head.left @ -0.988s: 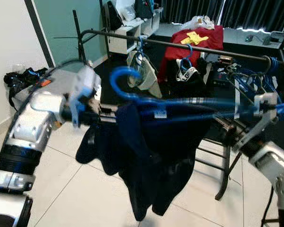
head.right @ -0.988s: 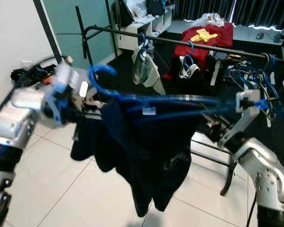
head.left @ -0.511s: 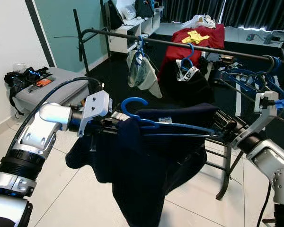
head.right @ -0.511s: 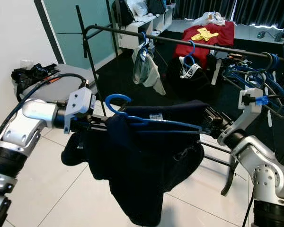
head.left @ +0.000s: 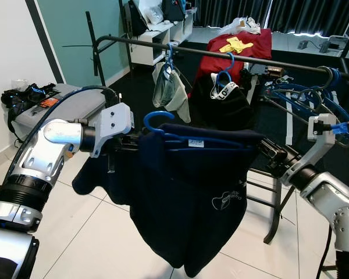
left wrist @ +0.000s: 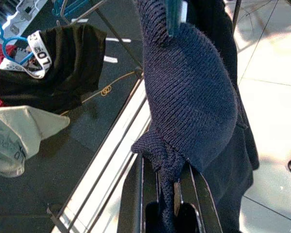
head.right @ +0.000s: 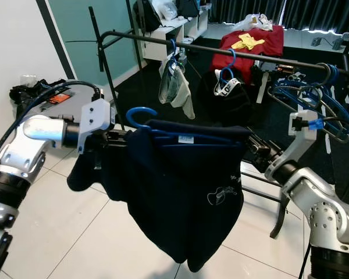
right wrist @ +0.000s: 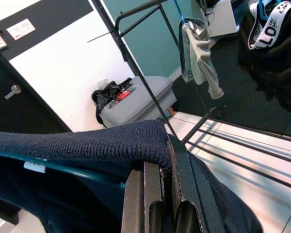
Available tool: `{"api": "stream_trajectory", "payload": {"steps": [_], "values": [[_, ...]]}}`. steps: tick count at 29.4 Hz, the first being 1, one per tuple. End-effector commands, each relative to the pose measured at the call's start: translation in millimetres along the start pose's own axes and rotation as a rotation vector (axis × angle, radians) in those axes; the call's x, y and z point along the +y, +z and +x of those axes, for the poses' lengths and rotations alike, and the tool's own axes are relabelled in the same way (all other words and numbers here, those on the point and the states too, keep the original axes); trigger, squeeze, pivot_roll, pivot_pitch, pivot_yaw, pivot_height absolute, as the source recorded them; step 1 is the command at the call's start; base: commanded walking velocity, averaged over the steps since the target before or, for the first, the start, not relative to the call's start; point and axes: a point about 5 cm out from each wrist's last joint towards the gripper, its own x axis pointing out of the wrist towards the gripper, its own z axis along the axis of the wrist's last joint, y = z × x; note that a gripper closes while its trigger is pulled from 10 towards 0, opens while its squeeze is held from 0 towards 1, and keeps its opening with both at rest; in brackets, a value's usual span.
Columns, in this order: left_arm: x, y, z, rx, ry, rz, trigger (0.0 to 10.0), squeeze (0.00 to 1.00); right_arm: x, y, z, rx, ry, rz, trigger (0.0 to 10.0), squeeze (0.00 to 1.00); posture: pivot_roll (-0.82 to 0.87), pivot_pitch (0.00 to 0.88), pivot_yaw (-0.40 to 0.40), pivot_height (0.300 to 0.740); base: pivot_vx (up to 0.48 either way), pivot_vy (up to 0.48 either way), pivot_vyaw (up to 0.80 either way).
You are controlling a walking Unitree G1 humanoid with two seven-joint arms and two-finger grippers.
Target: Hang hanger
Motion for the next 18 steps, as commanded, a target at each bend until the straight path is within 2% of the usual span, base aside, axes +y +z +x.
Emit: {"api": "stream_trajectory", "payload": {"steps": [1,3,5,8,9,10,11,12,13,14,15,17,18], "values": [[9.5,-8.3,-23.1,0.086,0.063,0.003,10.0,0.0,-15.4,7.6,-10.1,-0.022,-0.107,-0.02,0.0,0.0,-0.11,0.0,0.028,0.74,0.0,0.0,0.0],[6.2,-15.6,-20.5,0.137,0.051,0.016,10.0,0.0,-14.7,9.8,-9.1,-0.027,-0.108,-0.024,0.0,0.0,-0.11,0.0,0.028,0.74,0.0,0.0,0.0],[6.2,-15.6,-20.5,0.137,0.051,0.016,10.0,0.0,-14.7,9.8,-9.1,-0.027,-0.108,-0.024,0.0,0.0,-0.11,0.0,0.028,0.74,0.0,0.0,0.0],[3.0,-20.0,-13.0,0.16,0.056,0.023,10.0,0.0,-12.2,11.3,-6.8,-0.033,-0.106,-0.029,0.0,0.0,-0.11,0.0,0.028,0.74,0.0,0.0,0.0],[3.1,-19.9,-4.9,0.157,0.088,0.019,10.0,0.0,-7.5,12.1,-3.0,-0.037,-0.092,-0.029,0.0,0.0,-0.11,0.0,0.03,0.74,0.0,0.0,0.0],[3.1,-19.9,-4.9,0.157,0.088,0.019,10.0,0.0,-7.5,12.1,-3.0,-0.037,-0.092,-0.029,0.0,0.0,-0.11,0.0,0.03,0.74,0.0,0.0,0.0],[3.8,-18.6,4.1,0.147,0.131,0.011,10.0,0.0,-1.9,11.9,1.5,-0.037,-0.074,-0.033,0.0,0.0,-0.11,0.0,0.029,0.74,0.0,0.0,0.0],[3.8,-18.6,4.1,0.147,0.131,0.011,10.0,0.0,-1.9,11.9,1.5,-0.037,-0.074,-0.033,0.0,0.0,-0.11,0.0,0.029,0.74,0.0,0.0,0.0],[4.3,-16.6,14.2,0.132,0.175,0.002,10.0,0.0,6.3,10.2,7.3,-0.028,-0.046,-0.04,0.0,0.0,-0.11,0.0,0.03,0.74,0.0,0.0,0.0],[4.3,-16.6,14.2,0.132,0.175,0.002,10.0,0.0,6.3,10.2,7.3,-0.028,-0.046,-0.04,0.0,0.0,-0.11,0.0,0.03,0.74,0.0,0.0,0.0],[4.4,-15.0,20.7,0.122,0.203,-0.005,10.0,0.0,11.9,8.9,11.0,-0.022,-0.028,-0.045,0.0,0.0,-0.11,0.0,0.03,0.74,0.0,0.0,0.0],[4.4,-15.0,20.7,0.122,0.203,-0.005,10.0,0.0,11.9,8.9,11.0,-0.022,-0.028,-0.045,0.0,0.0,-0.11,0.0,0.03,0.74,0.0,0.0,0.0],[3.9,-12.8,30.8,0.109,0.238,-0.017,10.0,0.0,21.7,6.1,18.3,-0.004,0.0,-0.053,0.0,0.0,-0.11,0.0,0.028,0.74,0.0,0.0,0.0]]}}
